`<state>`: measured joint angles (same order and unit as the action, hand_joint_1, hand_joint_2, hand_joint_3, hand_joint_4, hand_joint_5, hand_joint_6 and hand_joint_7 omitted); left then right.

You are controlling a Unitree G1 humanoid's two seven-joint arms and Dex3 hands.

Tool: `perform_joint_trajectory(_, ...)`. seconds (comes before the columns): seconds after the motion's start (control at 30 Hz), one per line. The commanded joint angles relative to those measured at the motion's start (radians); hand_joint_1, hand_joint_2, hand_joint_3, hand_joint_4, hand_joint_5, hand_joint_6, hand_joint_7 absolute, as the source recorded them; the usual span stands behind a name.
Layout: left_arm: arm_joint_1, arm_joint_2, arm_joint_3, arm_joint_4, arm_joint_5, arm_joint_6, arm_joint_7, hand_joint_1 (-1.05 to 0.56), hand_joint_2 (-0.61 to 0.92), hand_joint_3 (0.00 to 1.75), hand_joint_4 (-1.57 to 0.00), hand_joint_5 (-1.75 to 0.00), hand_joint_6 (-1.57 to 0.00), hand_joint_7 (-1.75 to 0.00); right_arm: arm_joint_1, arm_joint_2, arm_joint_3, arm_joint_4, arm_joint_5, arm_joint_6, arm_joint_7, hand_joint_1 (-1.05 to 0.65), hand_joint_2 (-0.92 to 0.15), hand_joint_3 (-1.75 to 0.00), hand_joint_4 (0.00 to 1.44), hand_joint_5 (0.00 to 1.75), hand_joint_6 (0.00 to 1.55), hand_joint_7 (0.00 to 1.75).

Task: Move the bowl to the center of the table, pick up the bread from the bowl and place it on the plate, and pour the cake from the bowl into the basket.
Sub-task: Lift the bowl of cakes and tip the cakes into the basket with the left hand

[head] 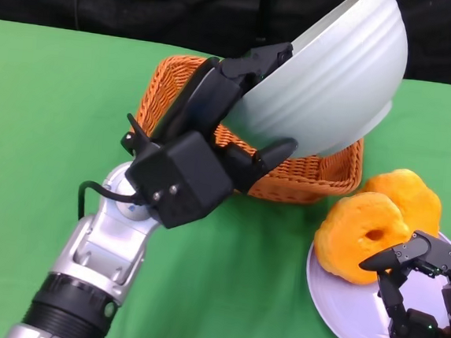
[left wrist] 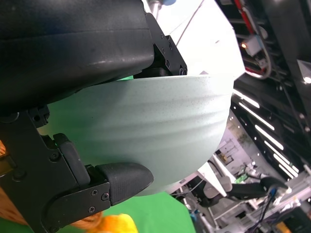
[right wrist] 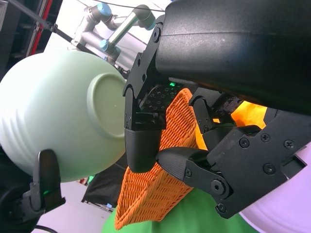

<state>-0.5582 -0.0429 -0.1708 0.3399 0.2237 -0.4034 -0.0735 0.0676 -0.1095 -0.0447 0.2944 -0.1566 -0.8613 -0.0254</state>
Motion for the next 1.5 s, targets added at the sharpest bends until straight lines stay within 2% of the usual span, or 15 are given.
perform_joint_trajectory(0.03, -0.040, -0.024, 0.027, 0.009, -0.040, 0.021, 0.028, -0.23, 0.21, 1.75, -1.07, -1.75, -0.87, -1.75, 0.007, -0.011, -0.005, -0.010, 0.012, -0.009, -0.002, -0.24, -0.44, -1.11, 0.88, 1.50, 0.92, 1.12)
perform_joint_trajectory(0.23, -0.049, -0.070, 0.052, 0.022, -0.085, 0.072, 0.033, -0.23, 0.19, 1.75, -1.07, -1.75, -0.89, -1.75, 0.004, -0.010, -0.006, -0.001, 0.001, -0.026, -0.010, -0.22, -0.45, -1.11, 0.88, 1.50, 0.92, 1.14)
perform_joint_trajectory(0.37, -0.049, -0.072, 0.052, 0.020, -0.091, 0.078, 0.033, -0.23, 0.19, 1.75, -1.07, -1.75, -0.89, -1.75, 0.003, -0.010, -0.006, 0.001, 0.000, -0.028, -0.010, -0.22, -0.45, -1.11, 0.88, 1.51, 0.92, 1.14)
perform_joint_trajectory(0.53, -0.062, -0.164, 0.105, 0.037, -0.177, 0.211, 0.079, -0.20, 0.22, 1.75, -1.07, -1.75, -0.90, -1.75, 0.002, -0.014, -0.007, -0.009, 0.007, -0.021, -0.005, -0.22, -0.45, -1.12, 0.88, 1.50, 0.92, 1.14)
perform_joint_trajectory(0.77, -0.064, -0.213, 0.144, 0.029, -0.282, 0.298, 0.066, -0.19, 0.24, 1.75, -1.06, -1.75, -0.89, -1.75, 0.004, -0.016, -0.006, -0.015, 0.012, -0.009, -0.001, -0.21, -0.44, -1.12, 0.88, 1.49, 0.92, 1.13)
perform_joint_trajectory(0.9, -0.071, -0.264, 0.199, 0.045, -0.384, 0.337, 0.092, -0.21, 0.21, 1.75, -1.07, -1.75, -0.91, -1.75, 0.003, -0.016, -0.005, -0.014, 0.005, -0.013, -0.005, -0.21, -0.44, -1.12, 0.88, 1.50, 0.92, 1.13)
perform_joint_trajectory(1.5, -0.076, -0.301, 0.273, 0.050, -0.644, 0.466, 0.163, -0.23, 0.27, 1.75, -1.11, -1.75, -0.89, -1.75, 0.013, -0.015, 0.003, -0.026, 0.017, -0.012, 0.012, -0.18, -0.44, -1.13, 0.87, 1.49, 0.93, 1.07)
